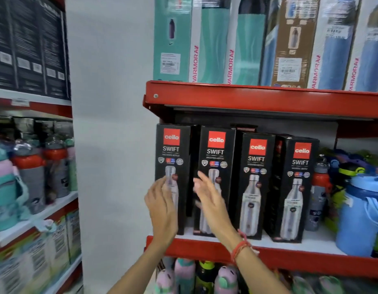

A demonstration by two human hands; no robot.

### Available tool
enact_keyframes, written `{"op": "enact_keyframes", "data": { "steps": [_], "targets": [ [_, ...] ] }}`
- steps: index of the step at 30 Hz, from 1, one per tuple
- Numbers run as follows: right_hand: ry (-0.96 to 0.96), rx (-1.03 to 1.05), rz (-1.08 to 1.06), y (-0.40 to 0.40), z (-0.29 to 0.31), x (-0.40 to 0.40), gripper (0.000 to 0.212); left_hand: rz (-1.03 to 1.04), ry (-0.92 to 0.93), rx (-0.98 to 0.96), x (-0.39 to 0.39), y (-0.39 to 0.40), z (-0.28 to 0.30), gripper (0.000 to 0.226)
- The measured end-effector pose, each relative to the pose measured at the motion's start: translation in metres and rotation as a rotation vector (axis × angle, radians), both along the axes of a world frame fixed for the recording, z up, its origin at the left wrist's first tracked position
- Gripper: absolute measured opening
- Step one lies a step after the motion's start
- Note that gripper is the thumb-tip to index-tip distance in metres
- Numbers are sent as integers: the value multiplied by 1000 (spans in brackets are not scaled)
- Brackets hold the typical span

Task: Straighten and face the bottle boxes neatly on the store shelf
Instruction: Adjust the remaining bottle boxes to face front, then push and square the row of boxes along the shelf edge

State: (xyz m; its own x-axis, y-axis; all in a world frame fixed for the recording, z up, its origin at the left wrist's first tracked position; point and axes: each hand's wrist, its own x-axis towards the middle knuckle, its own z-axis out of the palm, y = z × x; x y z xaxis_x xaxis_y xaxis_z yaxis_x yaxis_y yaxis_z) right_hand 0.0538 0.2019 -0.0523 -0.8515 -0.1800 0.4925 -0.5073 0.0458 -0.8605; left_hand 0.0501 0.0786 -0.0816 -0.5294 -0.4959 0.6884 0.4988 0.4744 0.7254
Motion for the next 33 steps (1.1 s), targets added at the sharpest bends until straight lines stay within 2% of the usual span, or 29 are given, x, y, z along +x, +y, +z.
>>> {"op": "enact_keyframes", "data": {
  "steps": [2, 4, 7, 10, 15, 23, 26, 28, 30, 31, 33],
  "targets": [
    [-142, 29, 34, -24, -16, -1, 64, -157, -102, 142, -3, -22, -7, 59],
    [-190, 95, 15, -41, -27, -5, 68, -425, -214, 259, -5, -40, -9, 59],
    [-197, 151, -17, -51, -36, -8, 64, -610, -443, 233, 1, -59, -9, 56],
    [-171, 143, -26, -49, -41, -6, 57, -636, -491, 123, 8, -74, -16, 64],
    [-166, 180, -62, -43, -45, 8, 63, -656, -512, 58, 24, -81, -21, 83],
    [-128, 192, -71, -36, -47, 21, 57, -617, -493, -8, 40, -71, -23, 69],
    [-72, 132, -163, -26, -44, 22, 59, -298, -284, -27, 46, -50, -29, 66],
    [1, 45, -316, -12, -42, 22, 56, -180, -85, -23, 53, -31, -25, 48],
    [42, -2, -434, 6, -42, 19, 51, -331, -53, -45, 54, -11, -21, 41],
    [33, -16, -453, 15, -42, 17, 51, -453, -119, -60, 53, 1, -20, 46],
    [-37, -23, -429, 31, -46, 10, 57, -633, -285, -64, 46, 24, -22, 73]
  ]
}}
